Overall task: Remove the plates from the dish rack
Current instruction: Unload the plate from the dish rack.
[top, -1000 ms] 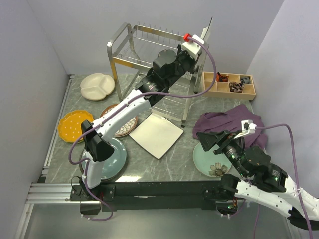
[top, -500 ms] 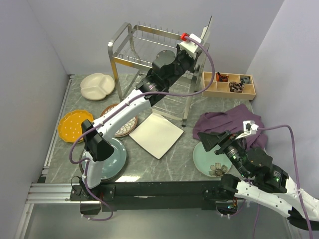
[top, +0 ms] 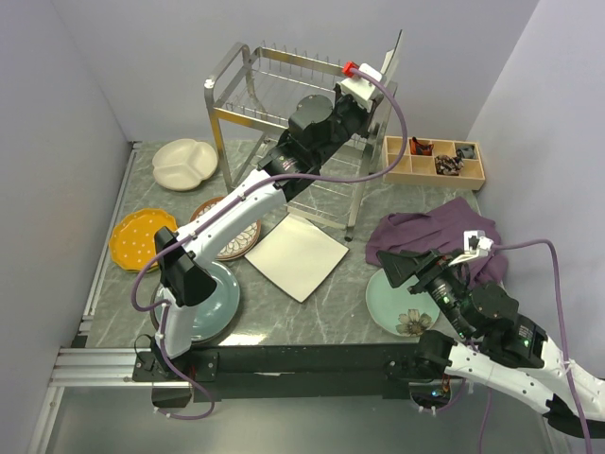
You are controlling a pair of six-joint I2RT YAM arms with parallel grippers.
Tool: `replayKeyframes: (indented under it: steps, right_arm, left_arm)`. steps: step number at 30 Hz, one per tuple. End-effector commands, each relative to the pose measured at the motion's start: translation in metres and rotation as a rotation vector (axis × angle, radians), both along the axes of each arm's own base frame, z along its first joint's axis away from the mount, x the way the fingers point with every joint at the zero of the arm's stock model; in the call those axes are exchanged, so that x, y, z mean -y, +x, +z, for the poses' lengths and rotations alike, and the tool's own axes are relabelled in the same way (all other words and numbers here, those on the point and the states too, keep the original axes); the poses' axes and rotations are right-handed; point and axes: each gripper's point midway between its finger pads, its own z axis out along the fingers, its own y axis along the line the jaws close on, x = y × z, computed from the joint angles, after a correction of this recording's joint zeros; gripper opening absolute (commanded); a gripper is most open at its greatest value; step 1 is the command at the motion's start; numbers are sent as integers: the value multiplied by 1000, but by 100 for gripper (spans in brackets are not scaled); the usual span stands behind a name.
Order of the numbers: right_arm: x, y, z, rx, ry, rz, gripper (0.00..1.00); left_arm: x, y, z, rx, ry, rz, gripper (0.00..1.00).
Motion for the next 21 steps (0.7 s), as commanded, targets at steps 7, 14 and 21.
replayKeyframes:
  steps: [7,14,21]
  right_arm:
    - [2,4,3,24,19,-27,98]
    - [0,5,4,27,17,-24,98]
    - [-3,5,1,27,15,-14,98]
  left_arm:
    - [-21,-66,129,297,-245,-149,1]
    - [-27,-71,137,302,-269,-164,1]
    - [-27,-79,143,346,-265,-182,1]
